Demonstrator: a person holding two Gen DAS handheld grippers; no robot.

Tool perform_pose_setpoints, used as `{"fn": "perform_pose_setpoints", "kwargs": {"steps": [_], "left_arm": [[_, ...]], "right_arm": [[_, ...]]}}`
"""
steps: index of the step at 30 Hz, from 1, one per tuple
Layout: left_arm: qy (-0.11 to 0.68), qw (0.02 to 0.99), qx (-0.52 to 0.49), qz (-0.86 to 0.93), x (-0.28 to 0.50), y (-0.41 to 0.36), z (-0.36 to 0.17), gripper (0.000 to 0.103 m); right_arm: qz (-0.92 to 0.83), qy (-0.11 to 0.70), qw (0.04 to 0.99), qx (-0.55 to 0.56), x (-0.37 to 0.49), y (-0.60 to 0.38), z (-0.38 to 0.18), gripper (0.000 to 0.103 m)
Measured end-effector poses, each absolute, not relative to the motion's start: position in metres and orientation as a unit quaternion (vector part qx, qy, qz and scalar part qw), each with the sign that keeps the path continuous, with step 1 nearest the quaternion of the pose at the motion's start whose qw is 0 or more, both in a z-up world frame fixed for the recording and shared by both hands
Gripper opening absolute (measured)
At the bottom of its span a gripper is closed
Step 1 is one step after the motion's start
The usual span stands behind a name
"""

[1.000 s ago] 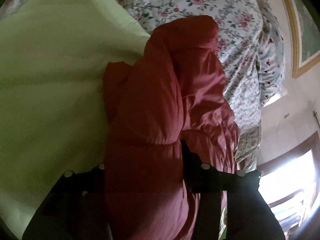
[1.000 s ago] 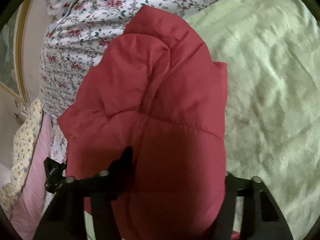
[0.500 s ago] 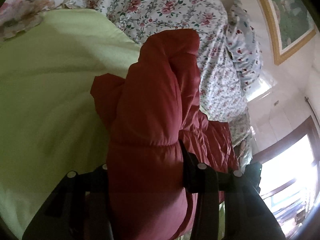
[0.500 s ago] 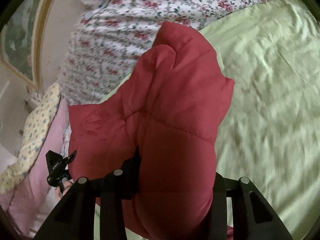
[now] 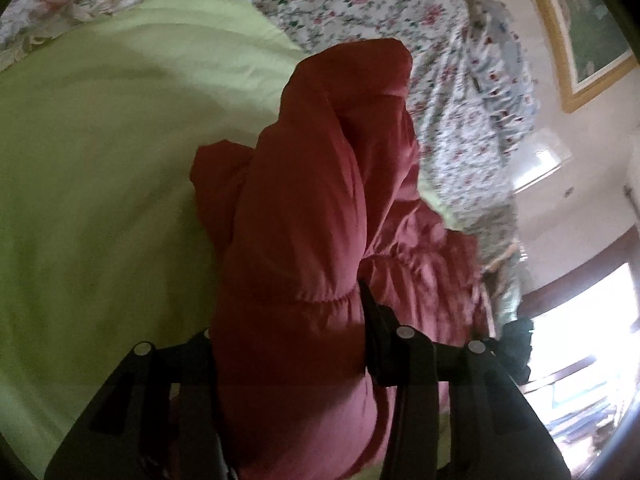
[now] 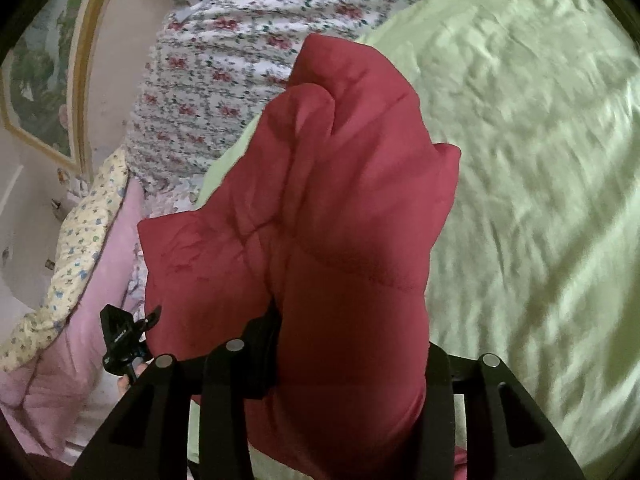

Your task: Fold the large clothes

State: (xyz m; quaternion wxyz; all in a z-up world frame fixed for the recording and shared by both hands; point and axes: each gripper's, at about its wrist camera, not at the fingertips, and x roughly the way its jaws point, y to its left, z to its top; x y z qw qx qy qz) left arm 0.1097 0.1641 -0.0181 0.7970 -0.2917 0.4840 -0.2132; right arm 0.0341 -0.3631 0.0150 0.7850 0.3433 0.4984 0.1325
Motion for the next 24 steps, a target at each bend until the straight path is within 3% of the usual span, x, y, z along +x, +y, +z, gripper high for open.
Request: {"fn": "perform_pose_setpoints", "kwargs": {"steps": [5,12,19,24], "left_arm": [[0.482,0.818,-0.257,-0.182,0.107,0.159,-0.019,0.055],[0.479,0.834,-0.223,-0.162,0.106,0.153,-0.013,0.061],[0.46,0.865,-0.166,-0.114,0.101,0.152,0.002,0.083],[0.437,0.878,-0.168,-0.101,0.108,0.156,0.019,0.084]], "right_arm": [[0.119,0.505,0.79,0.326,0.037,-0.36,0.013,0.055],[0.109,0.508,0.796,0.309,0.037,-0.356,0.015,0.061],[0.067,0.508,0.811,0.282,0.036,-0.364,0.023,0.086],[0.037,0.492,0.834,0.248,0.036,-0.368,0.039,0.092]]}}
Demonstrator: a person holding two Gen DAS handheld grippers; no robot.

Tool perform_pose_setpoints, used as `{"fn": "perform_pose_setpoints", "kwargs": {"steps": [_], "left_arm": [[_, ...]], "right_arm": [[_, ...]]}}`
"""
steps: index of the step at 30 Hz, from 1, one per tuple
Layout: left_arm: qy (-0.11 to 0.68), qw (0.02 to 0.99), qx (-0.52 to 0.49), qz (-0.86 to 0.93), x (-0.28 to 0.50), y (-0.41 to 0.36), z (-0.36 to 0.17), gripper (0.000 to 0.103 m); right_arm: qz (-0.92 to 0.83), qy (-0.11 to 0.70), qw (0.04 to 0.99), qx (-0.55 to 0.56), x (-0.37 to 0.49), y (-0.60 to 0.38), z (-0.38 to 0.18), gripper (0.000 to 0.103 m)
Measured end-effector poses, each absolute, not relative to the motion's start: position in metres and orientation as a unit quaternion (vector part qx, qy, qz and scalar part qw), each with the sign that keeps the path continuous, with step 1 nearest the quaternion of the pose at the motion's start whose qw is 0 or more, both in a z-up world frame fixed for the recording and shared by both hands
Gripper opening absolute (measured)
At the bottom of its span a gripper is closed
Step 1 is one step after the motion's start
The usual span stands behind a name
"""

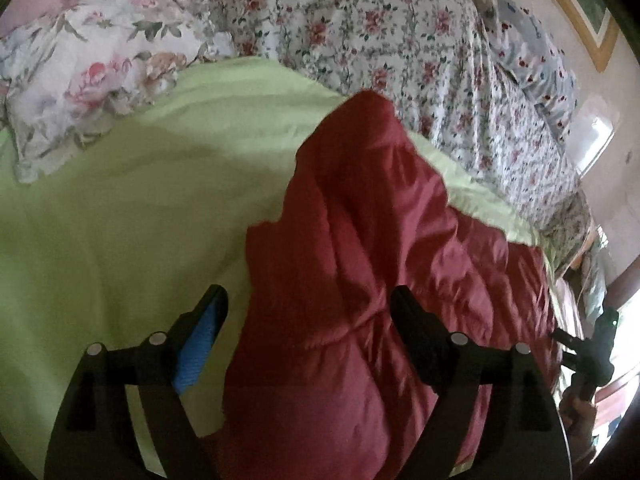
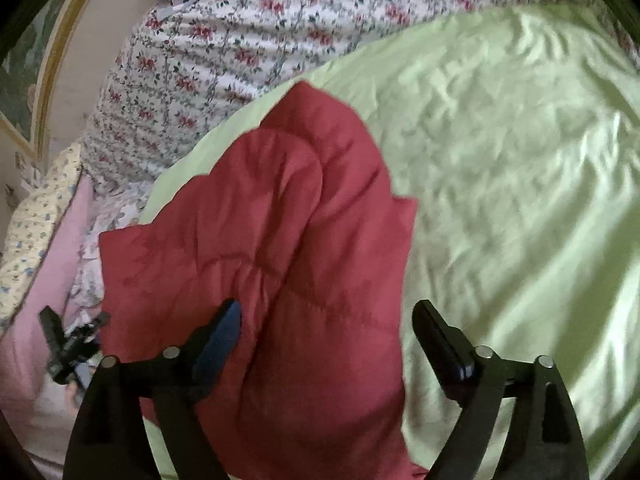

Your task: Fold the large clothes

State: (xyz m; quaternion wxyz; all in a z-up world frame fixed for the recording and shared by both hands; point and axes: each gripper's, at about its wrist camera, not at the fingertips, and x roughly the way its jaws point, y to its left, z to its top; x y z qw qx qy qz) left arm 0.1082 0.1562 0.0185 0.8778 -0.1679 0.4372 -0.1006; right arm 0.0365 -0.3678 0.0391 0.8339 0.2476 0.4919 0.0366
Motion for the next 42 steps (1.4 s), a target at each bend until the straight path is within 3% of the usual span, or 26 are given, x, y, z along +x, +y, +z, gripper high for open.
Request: {"fn": "perform_pose_setpoints", "kwargs": {"steps": [8,18,23,24,26,28,30,32,37,42], "left_arm": [[0.422,0.893,-0.115,-0.107,0.136,0.121,0.037,0.085],[0.455,0.88,-0.086,-0.108,0.167,0.099,0.019,0.084],[0.465,0.873,-0.085,-0.118,0.171,0.097,0.012,0.041],[0.465,0.873,-0.087,-0.12,0.171,0.098,0.012,0.037],[0.464,0.872,-0.092,-0.123,0.171,0.101,0.012,0.026],[0.461,0.873,-0.099,-0.127,0.17,0.104,0.014,0.017],[0.458,0.873,-0.108,-0.132,0.169,0.105,0.017,0.014],[0.449,0.876,-0.108,-0.135,0.17,0.103,0.025,0.012],[0.435,0.882,-0.119,-0.134,0.191,0.103,0.039,0.01],[0.459,0.873,-0.123,-0.114,0.226,0.099,0.02,0.009]], "right_arm": [[0.02,0.483,0.853,0.196,0.068,-0.354,0.057,0.098],[0.019,0.494,0.85,0.181,0.111,-0.344,0.054,0.099],[0.021,0.506,0.848,0.158,0.13,-0.34,0.048,0.099],[0.023,0.507,0.848,0.152,0.133,-0.338,0.046,0.098],[0.027,0.509,0.848,0.144,0.134,-0.336,0.044,0.083],[0.016,0.512,0.848,0.133,0.133,-0.333,0.043,0.038],[0.018,0.498,0.856,0.133,0.126,-0.333,0.049,0.021],[0.017,0.483,0.865,0.14,0.121,-0.336,0.057,0.015],[0.002,0.441,0.884,0.154,0.126,-0.347,0.082,0.014],[-0.026,0.454,0.878,0.152,0.151,-0.353,0.059,0.014]]}}
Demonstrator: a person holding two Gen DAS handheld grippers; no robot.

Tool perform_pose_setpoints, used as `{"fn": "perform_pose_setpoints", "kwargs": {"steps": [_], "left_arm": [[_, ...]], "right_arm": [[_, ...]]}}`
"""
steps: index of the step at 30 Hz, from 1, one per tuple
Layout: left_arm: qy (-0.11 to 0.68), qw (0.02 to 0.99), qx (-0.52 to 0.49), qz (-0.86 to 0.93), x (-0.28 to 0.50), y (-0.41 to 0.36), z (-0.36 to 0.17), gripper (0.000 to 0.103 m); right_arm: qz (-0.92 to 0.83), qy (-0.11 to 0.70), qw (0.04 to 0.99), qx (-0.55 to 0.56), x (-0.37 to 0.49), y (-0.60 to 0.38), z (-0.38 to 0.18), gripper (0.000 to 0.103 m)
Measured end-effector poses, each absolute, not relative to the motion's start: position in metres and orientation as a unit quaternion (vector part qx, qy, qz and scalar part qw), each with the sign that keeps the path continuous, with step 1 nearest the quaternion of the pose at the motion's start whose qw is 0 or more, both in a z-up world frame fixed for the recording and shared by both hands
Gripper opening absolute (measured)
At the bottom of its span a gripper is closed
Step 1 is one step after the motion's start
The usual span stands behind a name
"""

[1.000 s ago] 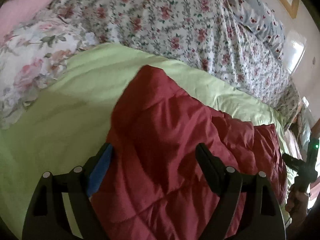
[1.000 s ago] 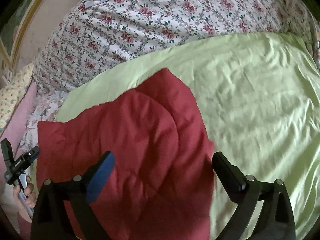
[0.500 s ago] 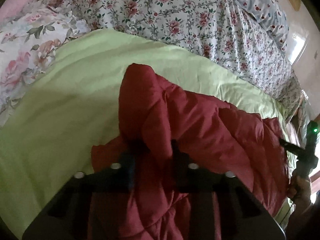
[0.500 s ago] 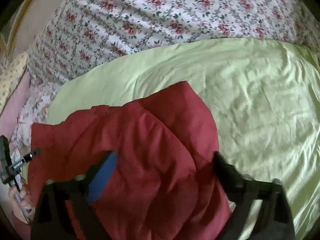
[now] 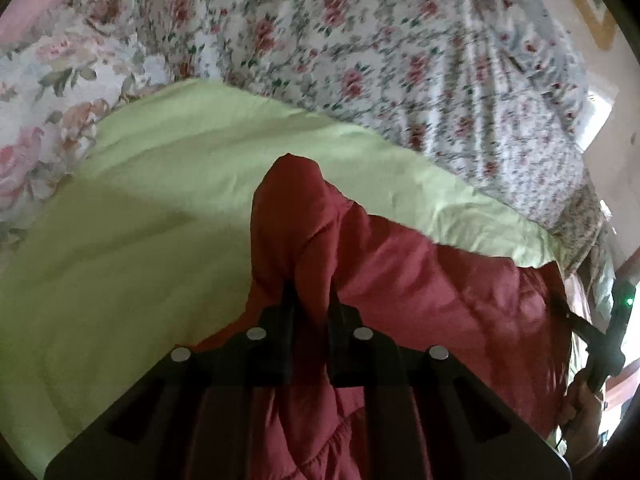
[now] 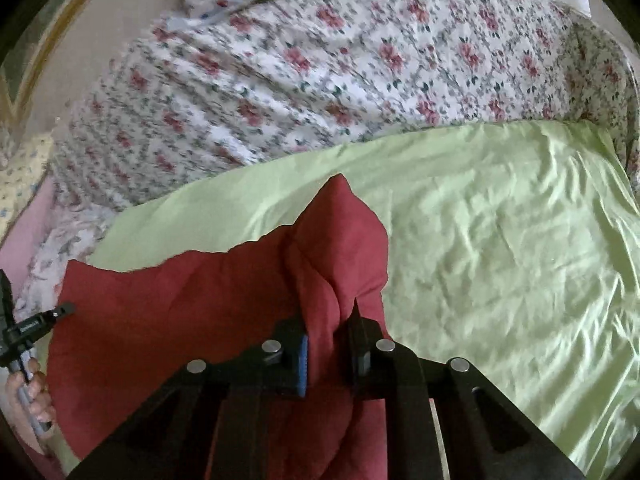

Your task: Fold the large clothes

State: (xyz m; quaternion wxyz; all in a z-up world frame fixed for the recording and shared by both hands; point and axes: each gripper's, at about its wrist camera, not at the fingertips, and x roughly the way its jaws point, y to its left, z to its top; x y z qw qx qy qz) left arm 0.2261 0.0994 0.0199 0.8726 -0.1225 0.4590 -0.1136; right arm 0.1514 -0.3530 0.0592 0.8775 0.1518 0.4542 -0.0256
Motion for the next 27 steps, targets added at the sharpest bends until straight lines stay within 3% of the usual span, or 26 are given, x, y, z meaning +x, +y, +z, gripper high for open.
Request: {"fn": "perform_pose_setpoints", "kwargs": {"steps": [5,15,18,20,27], "left_arm": [[0.479,0.862,-0.125,-0.109,0.237,0.1,-0.004,0.009],[0.474,0.863,-0.133,-0.11,0.231,0.104,-0.002,0.012],[0.469,0.867,-0.136,-0.099,0.222,0.11,0.006,0.026],[0.46,0.873,-0.134,-0.094,0.213,0.112,0.013,0.043],[0.433,0.882,-0.128,-0.133,0.162,0.097,0.042,0.044]], "right_arm": [[-0.034,0.478,0.859,0.178,0.158,-0.363,0.024,0.014],[-0.04,0.477,0.861,0.172,0.154,-0.361,0.022,0.014],[-0.041,0.477,0.861,0.174,0.153,-0.362,0.021,0.014],[-0.043,0.477,0.861,0.173,0.152,-0.361,0.021,0.014],[-0.049,0.478,0.86,0.17,0.152,-0.36,0.021,0.016]]}}
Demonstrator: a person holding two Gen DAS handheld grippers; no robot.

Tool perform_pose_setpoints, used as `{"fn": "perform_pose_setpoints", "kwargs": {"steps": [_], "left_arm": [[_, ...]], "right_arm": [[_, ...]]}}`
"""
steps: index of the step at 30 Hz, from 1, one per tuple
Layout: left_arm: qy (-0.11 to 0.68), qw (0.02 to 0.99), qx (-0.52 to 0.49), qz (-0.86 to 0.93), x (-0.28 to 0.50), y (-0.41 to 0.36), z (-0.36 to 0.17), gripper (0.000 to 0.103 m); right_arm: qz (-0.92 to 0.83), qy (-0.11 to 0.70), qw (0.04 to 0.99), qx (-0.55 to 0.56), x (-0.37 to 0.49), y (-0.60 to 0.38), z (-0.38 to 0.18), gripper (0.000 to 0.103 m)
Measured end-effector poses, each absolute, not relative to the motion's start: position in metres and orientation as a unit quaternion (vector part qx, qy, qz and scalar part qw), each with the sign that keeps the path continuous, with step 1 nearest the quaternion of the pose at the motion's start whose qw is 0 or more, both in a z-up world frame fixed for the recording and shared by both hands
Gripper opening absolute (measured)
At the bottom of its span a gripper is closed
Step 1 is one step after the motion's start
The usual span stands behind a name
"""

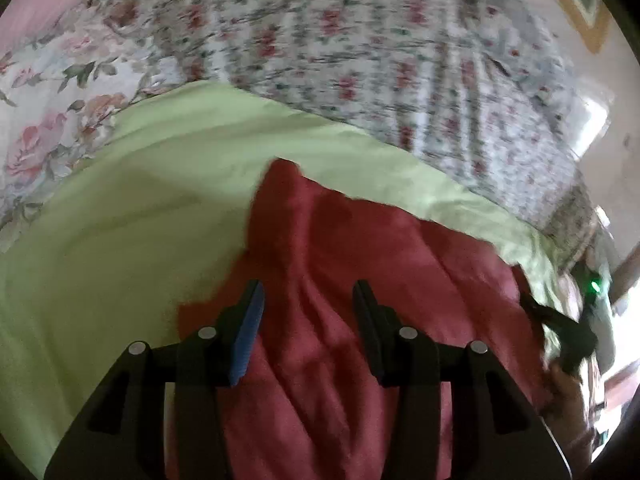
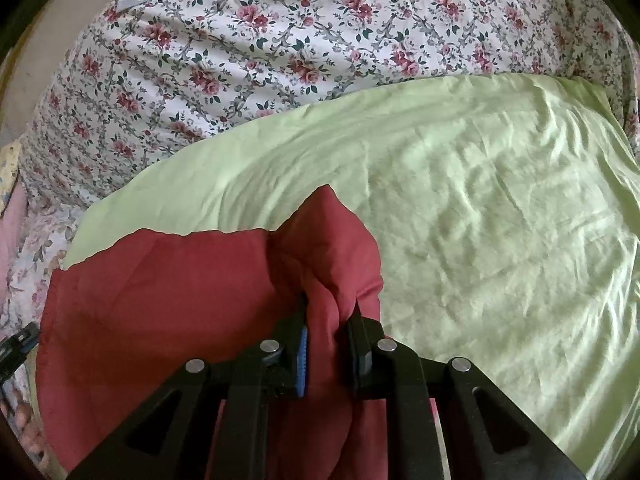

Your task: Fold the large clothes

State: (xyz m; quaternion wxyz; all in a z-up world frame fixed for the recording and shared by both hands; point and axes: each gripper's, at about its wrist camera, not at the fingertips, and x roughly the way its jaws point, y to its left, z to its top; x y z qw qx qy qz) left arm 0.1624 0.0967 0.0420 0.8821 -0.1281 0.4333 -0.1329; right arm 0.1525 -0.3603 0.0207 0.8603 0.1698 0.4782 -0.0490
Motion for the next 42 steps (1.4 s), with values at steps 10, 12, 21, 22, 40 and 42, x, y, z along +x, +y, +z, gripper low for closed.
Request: {"fn": "perform_pose_setpoints", "kwargs": {"steps": [10,12,21,22,40,42], "left_arm": [[0.452,0.863,-0.068,-0.217,0.108,0.028,0.04,0.044],[0.47,0.856,-0.06,-0.208,0.115,0.02,0.023,0.044],[0.478,0.852,-0.082,-0.199,0.129,0.021,0.004,0.045],[0.477,0.853,-0.079,-0.198,0.128,0.02,0.003,0.045],[0.459,0.863,-0.076,-0.196,0.074,0.028,0.035,0.069],[0.46,0.865,-0.064,-0.189,0.058,0.026,0.038,0.083]], "right_arm": [[-0.052,0.482,0.857,0.174,0.153,-0.363,0.022,0.027],[-0.064,0.476,0.86,0.17,0.147,-0.363,0.029,0.035],[-0.006,0.418,0.902,0.11,0.066,-0.311,0.094,0.067],[0.006,0.425,0.9,0.102,0.057,-0.301,0.093,0.067],[0.009,0.467,0.879,0.091,0.025,-0.268,0.036,0.082],[0.009,0.466,0.88,0.093,0.023,-0.268,0.035,0.082]]}}
